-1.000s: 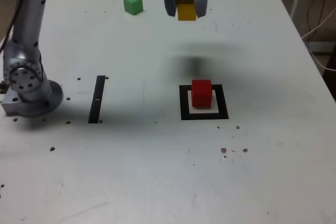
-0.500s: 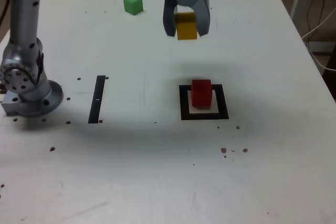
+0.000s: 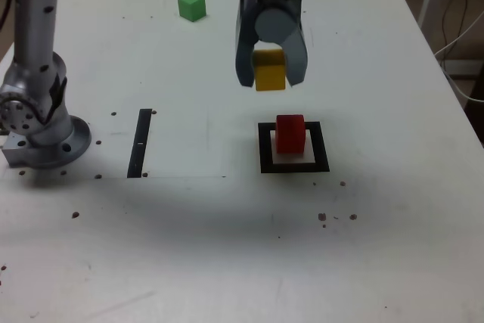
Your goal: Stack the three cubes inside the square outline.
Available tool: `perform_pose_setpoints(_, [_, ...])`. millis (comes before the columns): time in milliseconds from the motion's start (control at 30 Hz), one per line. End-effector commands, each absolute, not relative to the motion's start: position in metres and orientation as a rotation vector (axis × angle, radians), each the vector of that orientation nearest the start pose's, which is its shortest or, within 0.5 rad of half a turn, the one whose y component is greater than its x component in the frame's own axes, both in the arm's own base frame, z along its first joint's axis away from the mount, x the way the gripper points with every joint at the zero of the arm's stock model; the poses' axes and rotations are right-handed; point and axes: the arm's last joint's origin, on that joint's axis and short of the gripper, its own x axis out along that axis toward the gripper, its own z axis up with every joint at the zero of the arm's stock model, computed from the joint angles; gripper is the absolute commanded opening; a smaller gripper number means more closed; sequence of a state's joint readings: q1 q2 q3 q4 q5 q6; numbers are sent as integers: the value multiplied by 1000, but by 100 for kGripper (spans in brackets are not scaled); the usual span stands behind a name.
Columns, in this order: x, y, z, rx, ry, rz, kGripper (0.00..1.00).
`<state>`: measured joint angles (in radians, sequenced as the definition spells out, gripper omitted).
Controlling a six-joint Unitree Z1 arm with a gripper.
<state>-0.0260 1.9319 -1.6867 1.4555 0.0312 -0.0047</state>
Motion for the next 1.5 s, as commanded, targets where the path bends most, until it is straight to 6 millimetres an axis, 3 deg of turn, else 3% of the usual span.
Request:
perform_pose_setpoints(0, [338, -11, 310, 43, 1708, 3, 33])
perform_pose_setpoints(433, [360, -18, 283, 32, 1732, -19, 33])
perform_pose_setpoints(1200, [371, -19, 268, 26, 1737, -35, 35])
perform_pose_setpoints(1267, [371, -19, 267, 28, 1737, -39, 46])
perform_pose_setpoints(1400, [371, -19, 266, 32, 1734, -50, 87])
perform_pose_setpoints(1467, [371, -19, 266, 33, 1734, -53, 97])
